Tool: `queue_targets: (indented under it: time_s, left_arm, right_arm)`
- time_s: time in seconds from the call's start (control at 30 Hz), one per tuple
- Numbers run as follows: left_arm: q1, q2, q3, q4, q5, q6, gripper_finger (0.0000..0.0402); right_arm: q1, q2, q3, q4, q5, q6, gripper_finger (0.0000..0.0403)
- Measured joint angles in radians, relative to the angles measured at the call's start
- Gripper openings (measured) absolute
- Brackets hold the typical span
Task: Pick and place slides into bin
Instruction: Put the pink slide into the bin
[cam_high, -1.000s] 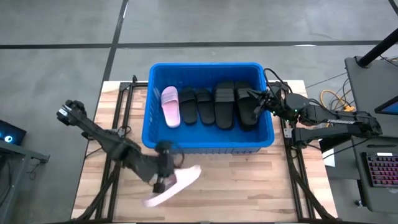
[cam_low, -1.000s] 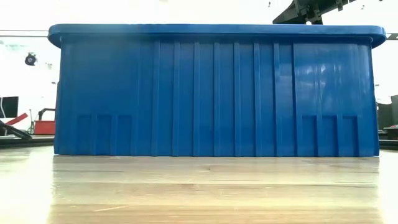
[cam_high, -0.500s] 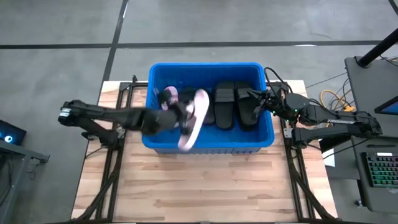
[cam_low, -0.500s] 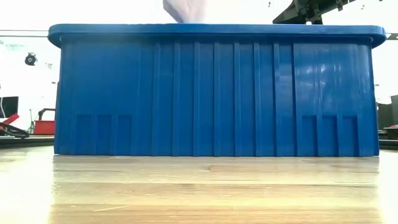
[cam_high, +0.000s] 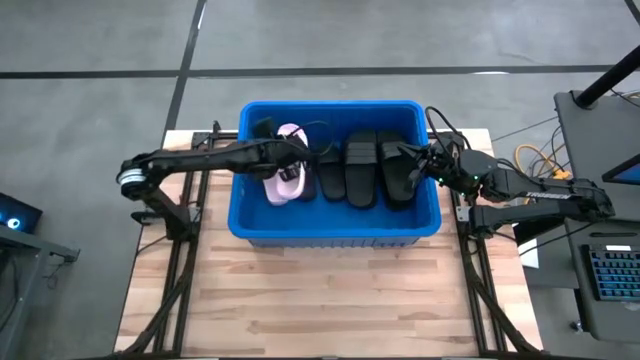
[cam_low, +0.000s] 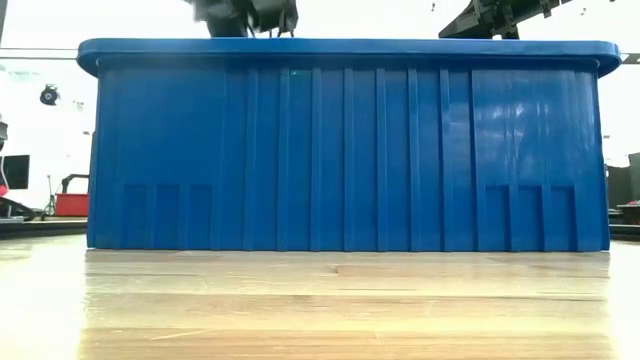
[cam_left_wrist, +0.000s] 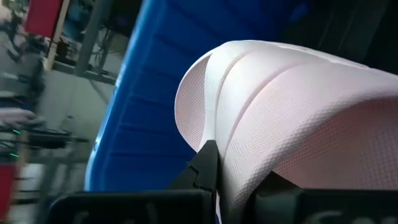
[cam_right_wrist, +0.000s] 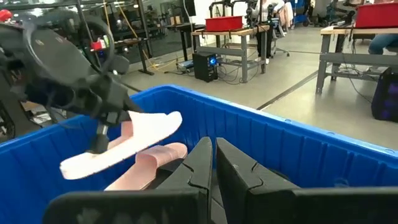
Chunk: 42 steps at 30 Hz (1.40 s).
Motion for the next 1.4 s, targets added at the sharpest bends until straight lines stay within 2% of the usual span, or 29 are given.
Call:
queue_targets:
  time_s: [0.07,0.23,0.37,0.73,1.07,1.2,1.4]
  left_arm:
    - [0.019,0.008,-0.017,-0.001,-0.006,0.060,0.0000]
    - [0.075,0.006,-0.104,0.033,-0.011,0.087,0.0000]
    - [0.128,0.000,-0.164,0.078,-0.086,0.100,0.0000]
    - [0.197,0.012,-0.304,0.262,-0.058,0.343,0.0000]
    - [0.208,0.010,-0.338,0.311,-0.008,0.354,0.0002]
    - [0.209,0.010,-0.333,0.316,-0.002,0.379,0.0038]
    - [0.210,0.010,-0.324,0.335,0.000,0.429,0.0156]
  right_arm:
    - [0.000,0.000,0.000,0.002,0.001,-0.001,0.0013]
    - [0.000,0.000,0.000,0.004,0.001,-0.001,0.0013]
    - [0.000,0.000,0.000,0.005,0.002,-0.004,0.0013]
    - [0.000,0.000,0.000,0.006,0.002,-0.012,0.0013]
    - [0.000,0.000,0.000,0.006,0.002,-0.009,0.0013]
    - [0.000,0.000,0.000,0.007,0.002,-0.008,0.0013]
    - [0.000,0.000,0.000,0.007,0.002,-0.008,0.0013]
